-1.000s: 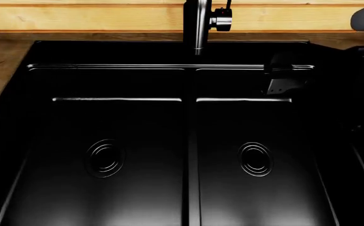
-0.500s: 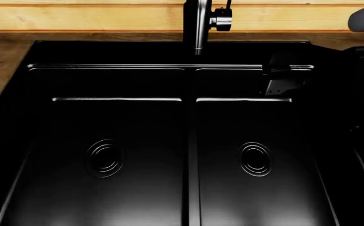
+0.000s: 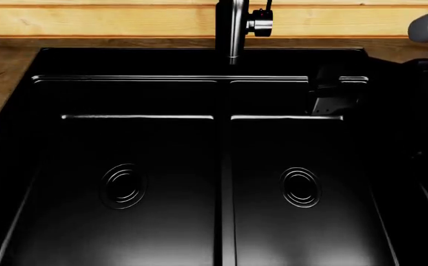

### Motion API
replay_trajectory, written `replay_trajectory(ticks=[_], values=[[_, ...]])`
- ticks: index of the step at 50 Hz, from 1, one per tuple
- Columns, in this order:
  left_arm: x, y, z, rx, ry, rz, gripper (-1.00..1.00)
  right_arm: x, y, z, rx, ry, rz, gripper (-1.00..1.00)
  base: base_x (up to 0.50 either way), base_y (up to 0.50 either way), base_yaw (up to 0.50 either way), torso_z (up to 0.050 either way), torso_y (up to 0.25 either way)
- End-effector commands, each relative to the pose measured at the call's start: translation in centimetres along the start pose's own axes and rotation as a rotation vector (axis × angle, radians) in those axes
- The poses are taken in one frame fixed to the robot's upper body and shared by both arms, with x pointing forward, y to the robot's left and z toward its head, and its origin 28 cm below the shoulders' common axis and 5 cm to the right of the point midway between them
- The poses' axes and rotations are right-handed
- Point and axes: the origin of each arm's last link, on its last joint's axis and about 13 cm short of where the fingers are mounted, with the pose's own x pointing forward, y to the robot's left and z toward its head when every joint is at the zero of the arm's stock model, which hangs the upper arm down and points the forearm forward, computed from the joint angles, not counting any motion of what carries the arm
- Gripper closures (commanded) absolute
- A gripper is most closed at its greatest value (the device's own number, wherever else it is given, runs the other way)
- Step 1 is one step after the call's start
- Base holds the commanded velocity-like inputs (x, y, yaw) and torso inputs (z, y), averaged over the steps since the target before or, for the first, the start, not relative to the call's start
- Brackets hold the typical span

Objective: Pick the cup and bowl from the sink and place them on the counter for drying.

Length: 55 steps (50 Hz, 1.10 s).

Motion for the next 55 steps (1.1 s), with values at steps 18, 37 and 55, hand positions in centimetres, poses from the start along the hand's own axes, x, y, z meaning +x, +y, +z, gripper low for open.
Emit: replay_trajectory(ticks=[18, 37, 55], values=[[1.3, -0.2, 0.4, -0.110, -0.043, 0.036, 1.00, -0.1, 0.4, 0.2, -0.002, -0.003, 0.012, -1.00, 0.00, 0.00, 0.00, 0.000, 0.001], [2.5, -1.0, 1.7, -0.185, -0.036, 0.021, 1.00, -0.3, 0.4, -0.2, -0.001, 0.006, 0.009, -1.00, 0.00, 0.00, 0.00, 0.000, 0.000], [3.1, -1.7, 2.2, -0.194, -0.047, 0.028, -1.00, 0.1, 0.5, -0.2, -0.006, 0.014, 0.012, -1.00, 0.00, 0.00, 0.00, 0.000, 0.000]])
